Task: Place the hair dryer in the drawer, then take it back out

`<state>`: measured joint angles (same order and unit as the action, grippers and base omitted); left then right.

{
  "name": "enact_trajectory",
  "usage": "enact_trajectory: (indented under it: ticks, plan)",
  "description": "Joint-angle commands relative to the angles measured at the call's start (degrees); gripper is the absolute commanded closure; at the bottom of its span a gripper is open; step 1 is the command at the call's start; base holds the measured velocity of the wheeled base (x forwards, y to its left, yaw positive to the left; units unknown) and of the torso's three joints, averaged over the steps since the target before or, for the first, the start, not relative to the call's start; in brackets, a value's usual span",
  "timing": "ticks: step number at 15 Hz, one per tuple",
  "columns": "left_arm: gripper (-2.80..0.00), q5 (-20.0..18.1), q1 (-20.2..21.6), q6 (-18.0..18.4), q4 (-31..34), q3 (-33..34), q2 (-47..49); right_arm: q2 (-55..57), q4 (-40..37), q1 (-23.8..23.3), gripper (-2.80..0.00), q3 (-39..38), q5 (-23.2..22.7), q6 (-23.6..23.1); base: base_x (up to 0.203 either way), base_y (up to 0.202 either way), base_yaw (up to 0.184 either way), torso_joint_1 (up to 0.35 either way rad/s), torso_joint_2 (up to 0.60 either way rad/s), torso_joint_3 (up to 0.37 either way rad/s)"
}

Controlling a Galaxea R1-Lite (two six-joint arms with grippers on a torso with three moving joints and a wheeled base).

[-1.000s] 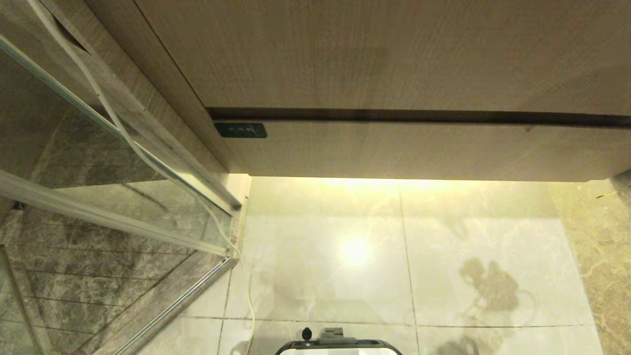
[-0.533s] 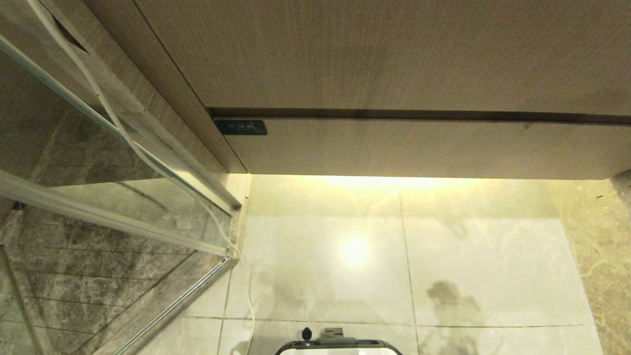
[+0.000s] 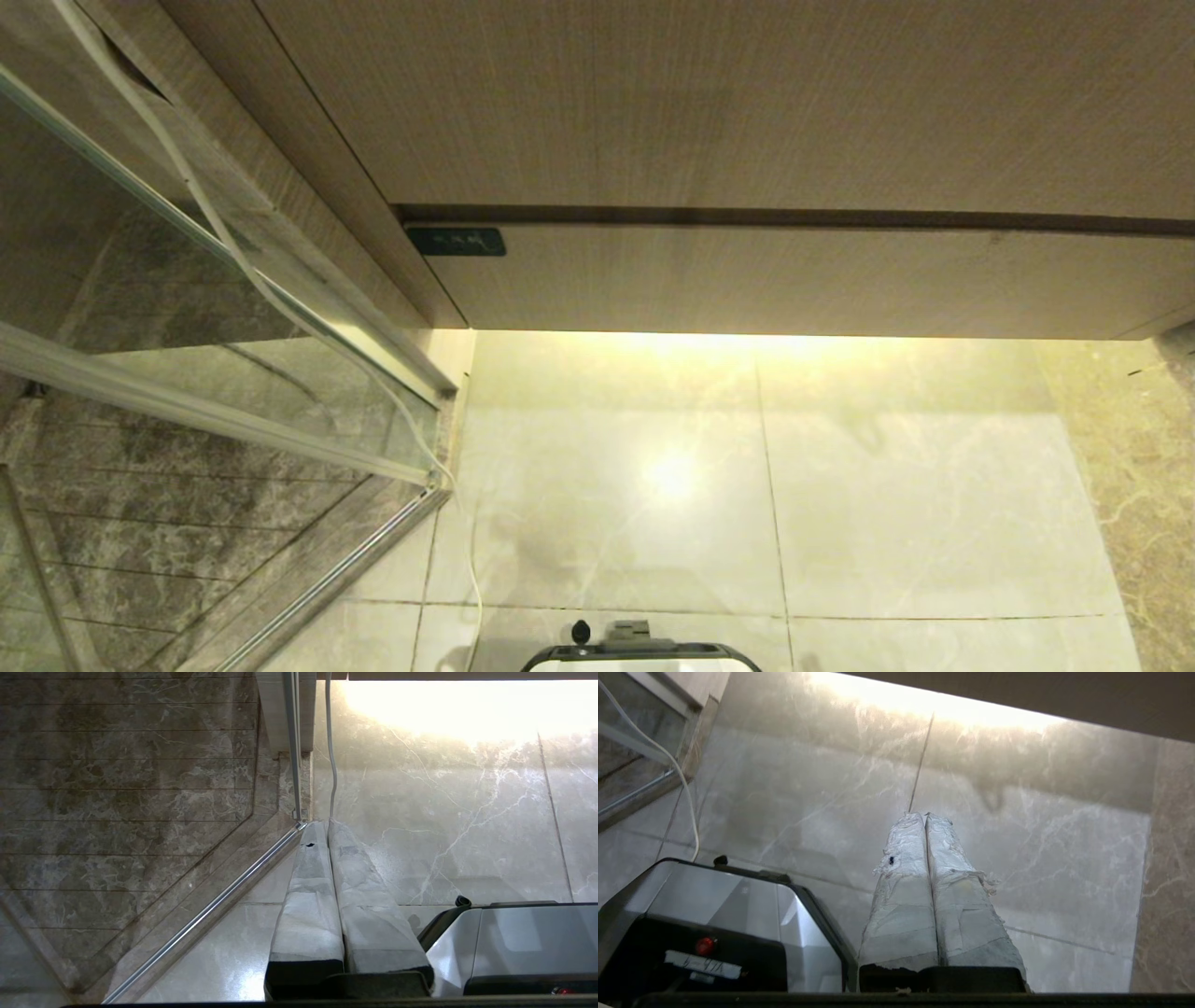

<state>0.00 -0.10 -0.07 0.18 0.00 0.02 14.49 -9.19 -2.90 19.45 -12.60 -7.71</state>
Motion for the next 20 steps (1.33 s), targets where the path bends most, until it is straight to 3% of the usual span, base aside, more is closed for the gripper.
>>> enact_trajectory:
  ticks: [1,3,4,6,20]
  plan:
    - [0.00,0.0,0.0,0.0,0.0,0.0,0.0,-14.5,7.1,4.2,0.00,-12.4,4.8,0.5,0.000,0.000,0.000,0.000,0.00,0.000]
    - [0.00,0.0,0.0,0.0,0.0,0.1,0.0,-15.0,17.3,6.2,0.00,-20.6,9.9,0.9,0.000,0.000,0.000,0.000,0.00,0.000]
    - [0.00,0.0,0.0,0.0,0.0,0.0,0.0,-16.0,18.0,9.4,0.00,-21.7,10.7,1.4,0.000,0.000,0.000,0.000,0.00,0.000]
    - [0.00,0.0,0.0,-0.1,0.0,0.1,0.0,-16.8,16.1,11.2,0.00,-21.7,10.8,2.3,0.000,0.000,0.000,0.000,0.00,0.000]
    - [0.00,0.0,0.0,0.0,0.0,0.1,0.0,-16.8,15.6,11.2,0.00,-21.7,11.2,3.7,0.000,0.000,0.000,0.000,0.00,0.000]
